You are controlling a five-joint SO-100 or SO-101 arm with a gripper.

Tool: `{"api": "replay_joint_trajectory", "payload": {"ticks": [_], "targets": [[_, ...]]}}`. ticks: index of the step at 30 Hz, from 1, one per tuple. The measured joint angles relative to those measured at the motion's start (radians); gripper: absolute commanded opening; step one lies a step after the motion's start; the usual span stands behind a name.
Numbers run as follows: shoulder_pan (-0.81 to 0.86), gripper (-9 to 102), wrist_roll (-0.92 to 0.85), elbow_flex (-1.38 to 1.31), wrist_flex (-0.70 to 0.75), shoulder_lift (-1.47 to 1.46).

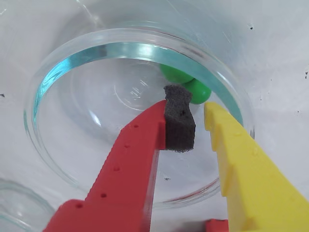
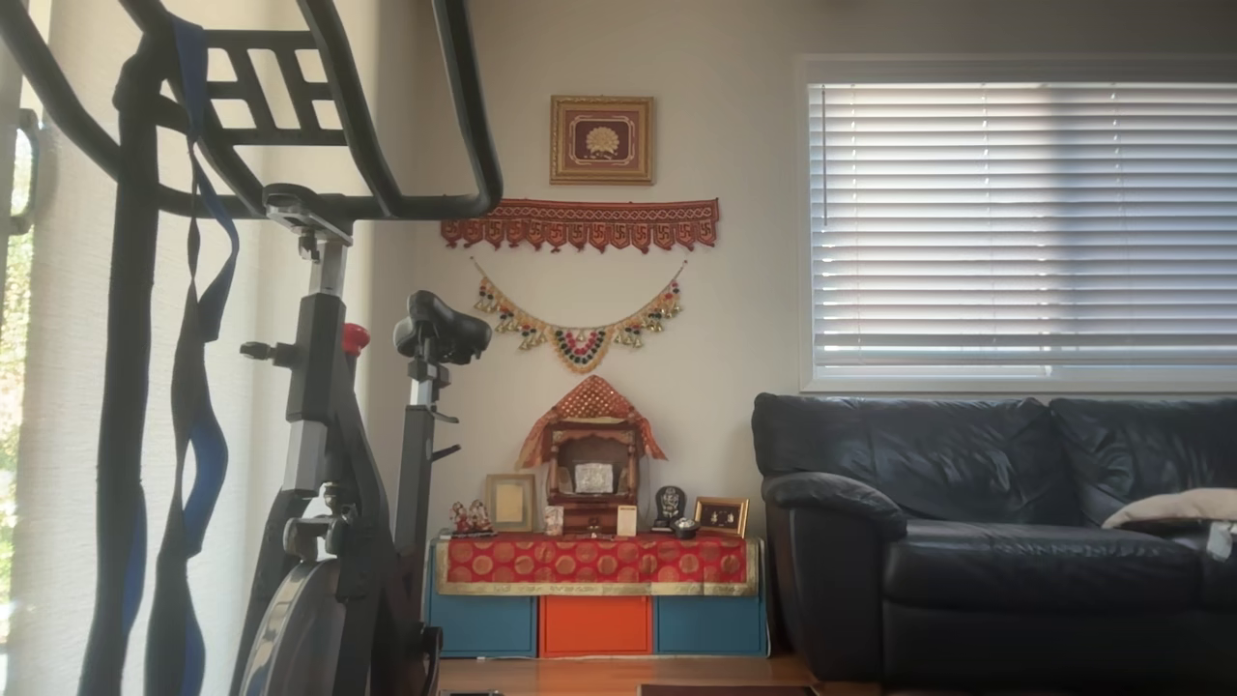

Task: Sort medicines into box.

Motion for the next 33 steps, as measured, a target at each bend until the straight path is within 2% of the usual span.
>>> {"api": "replay_joint_trajectory", "payload": {"ticks": [22, 33], "targets": [[0.014, 8, -0.048, 0.114, -0.06, 0.025], [0.023, 17, -0.054, 0.146, -0.086, 0.049]]}}
